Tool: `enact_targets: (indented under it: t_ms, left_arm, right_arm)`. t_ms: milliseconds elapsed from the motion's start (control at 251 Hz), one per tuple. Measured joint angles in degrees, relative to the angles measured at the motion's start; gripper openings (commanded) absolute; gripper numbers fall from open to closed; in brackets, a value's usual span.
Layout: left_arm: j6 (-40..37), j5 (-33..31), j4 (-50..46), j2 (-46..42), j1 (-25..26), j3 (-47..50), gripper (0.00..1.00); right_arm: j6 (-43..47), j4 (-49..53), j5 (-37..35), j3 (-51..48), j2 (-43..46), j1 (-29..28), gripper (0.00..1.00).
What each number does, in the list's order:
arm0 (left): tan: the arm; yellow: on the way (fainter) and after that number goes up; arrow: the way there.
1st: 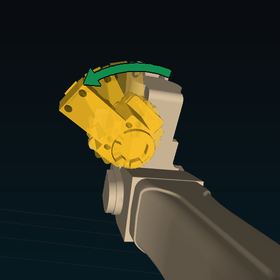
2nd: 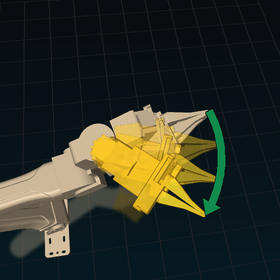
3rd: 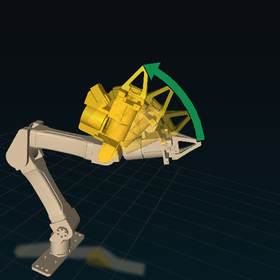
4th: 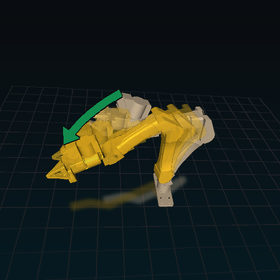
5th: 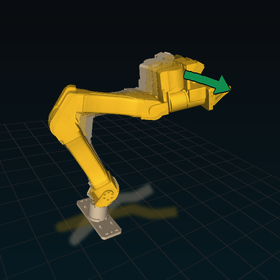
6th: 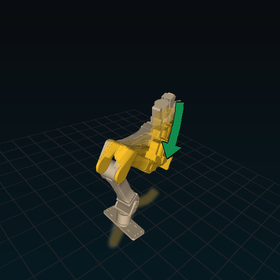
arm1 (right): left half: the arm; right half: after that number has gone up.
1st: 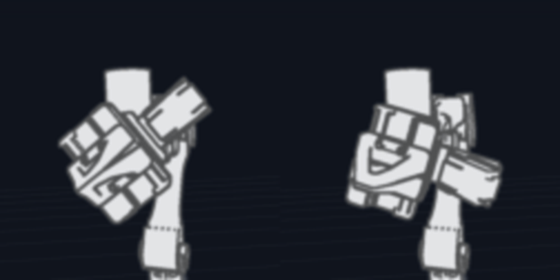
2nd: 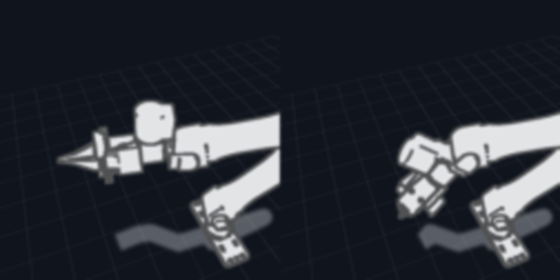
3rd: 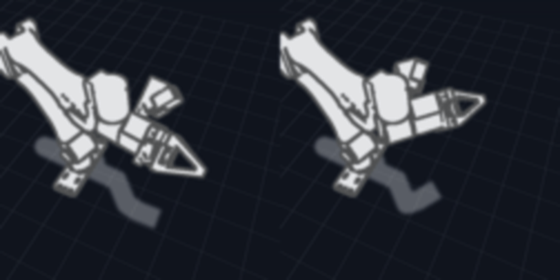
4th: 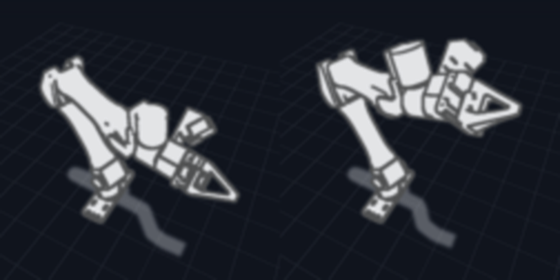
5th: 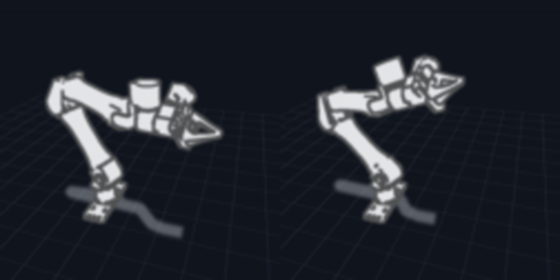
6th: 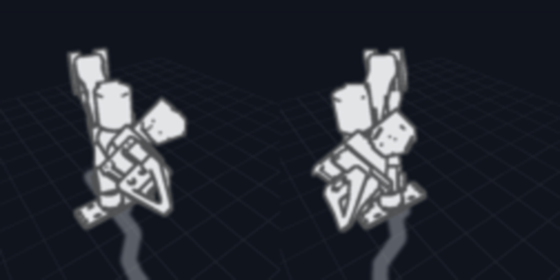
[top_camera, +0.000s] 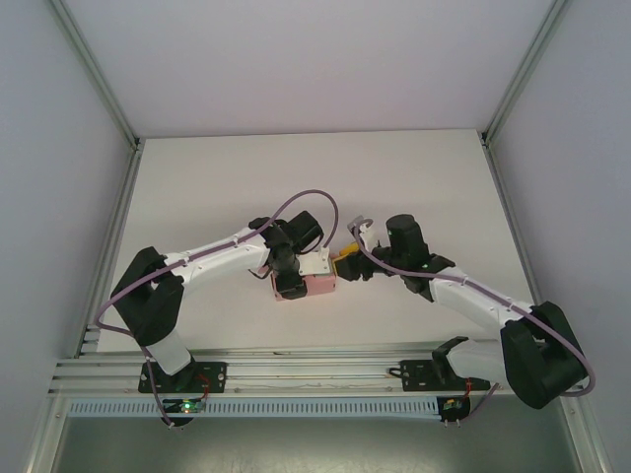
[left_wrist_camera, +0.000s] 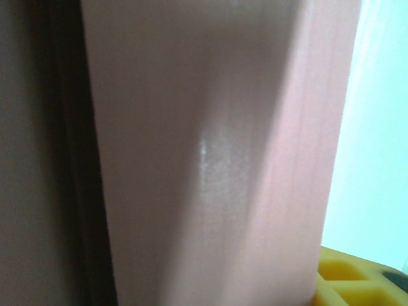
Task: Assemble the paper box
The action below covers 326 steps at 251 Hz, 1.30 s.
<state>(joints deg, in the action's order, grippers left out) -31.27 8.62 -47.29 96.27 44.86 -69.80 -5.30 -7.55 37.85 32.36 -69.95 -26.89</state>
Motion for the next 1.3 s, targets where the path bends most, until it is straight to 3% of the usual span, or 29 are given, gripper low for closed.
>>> enact_targets:
  t_ms: [72, 168, 806, 1026, 1301]
  left_arm:
    - [0.0, 0.2, 0.1, 0.0, 0.0, 0.0, 0.55]
    - [0.0, 0.2, 0.1, 0.0, 0.0, 0.0, 0.55]
    - [0.0, 0.4, 0.3, 0.0, 0.0, 0.1, 0.55]
    - [0.0, 0.4, 0.4, 0.0, 0.0, 0.0, 0.55]
    - [0.0, 0.4, 0.4, 0.9, 0.0, -0.8, 0.55]
  right_arm:
    - [0.7, 0.2, 0.3, 0.8, -0.8, 0.0, 0.26]
    - [0.8, 0.9, 0.9, 2.0, -1.9, -0.2, 0.2]
    - [-2.4, 6.6, -5.9, 1.4, 2.6, -2.5, 0.25]
    - [-2.4, 7.7, -6.5, 1.8, 0.5, -2.6, 0.08]
    - [-5.5, 9.7, -6.3, 2.4, 1.4, -2.6, 0.05]
